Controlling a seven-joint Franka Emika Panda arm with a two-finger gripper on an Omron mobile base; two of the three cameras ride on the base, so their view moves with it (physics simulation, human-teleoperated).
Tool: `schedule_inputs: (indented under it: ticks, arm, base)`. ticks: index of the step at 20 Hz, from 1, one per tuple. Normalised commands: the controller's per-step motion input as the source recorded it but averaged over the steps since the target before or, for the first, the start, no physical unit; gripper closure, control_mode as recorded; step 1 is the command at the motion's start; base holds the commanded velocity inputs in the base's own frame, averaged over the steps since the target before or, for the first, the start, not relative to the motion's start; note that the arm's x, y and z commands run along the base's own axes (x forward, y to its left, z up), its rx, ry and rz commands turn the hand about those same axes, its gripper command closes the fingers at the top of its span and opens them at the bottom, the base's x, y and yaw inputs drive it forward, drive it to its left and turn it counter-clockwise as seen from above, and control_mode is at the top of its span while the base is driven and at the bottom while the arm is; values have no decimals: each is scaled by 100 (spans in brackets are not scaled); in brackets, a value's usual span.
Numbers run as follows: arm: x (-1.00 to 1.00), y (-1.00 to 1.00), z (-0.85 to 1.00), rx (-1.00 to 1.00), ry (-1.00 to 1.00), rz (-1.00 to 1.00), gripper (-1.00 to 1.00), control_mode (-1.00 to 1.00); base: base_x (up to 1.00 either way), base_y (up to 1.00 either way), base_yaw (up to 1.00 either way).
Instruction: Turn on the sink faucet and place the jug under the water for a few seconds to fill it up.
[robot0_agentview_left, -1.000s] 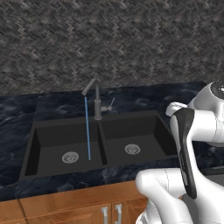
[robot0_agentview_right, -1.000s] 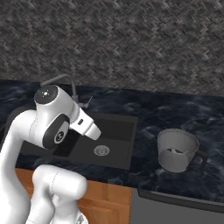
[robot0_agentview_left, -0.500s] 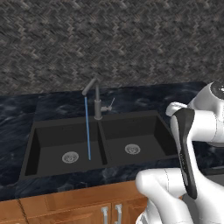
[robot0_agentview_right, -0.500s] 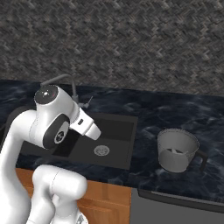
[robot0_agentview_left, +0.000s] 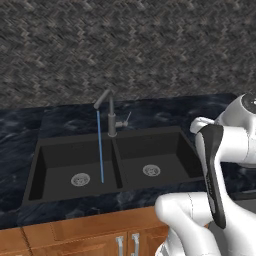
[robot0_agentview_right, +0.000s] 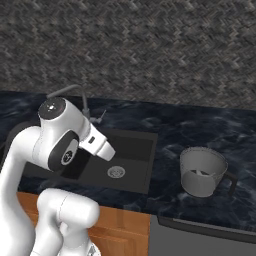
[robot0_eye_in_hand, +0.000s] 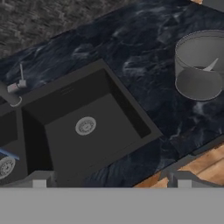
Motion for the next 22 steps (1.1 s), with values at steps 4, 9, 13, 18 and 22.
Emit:
schedule_inputs:
  ticks: [4,9,13,18,22]
  arm:
    - [-10,0,0,0,0,0,-100,100]
    - [0,0,0,0,0,0,-100,100]
    - [0,0,0,0,0,0,-100,100]
    - [0,0,0,0,0,0,-100,100]
    - [0,0,0,0,0,0,-100,100]
  base:
    - [-43,-13,0]
    - [-48,-37,0]
    - [-16,-58,-1]
    - [0,-73,-3]
    - [0,-82,-1]
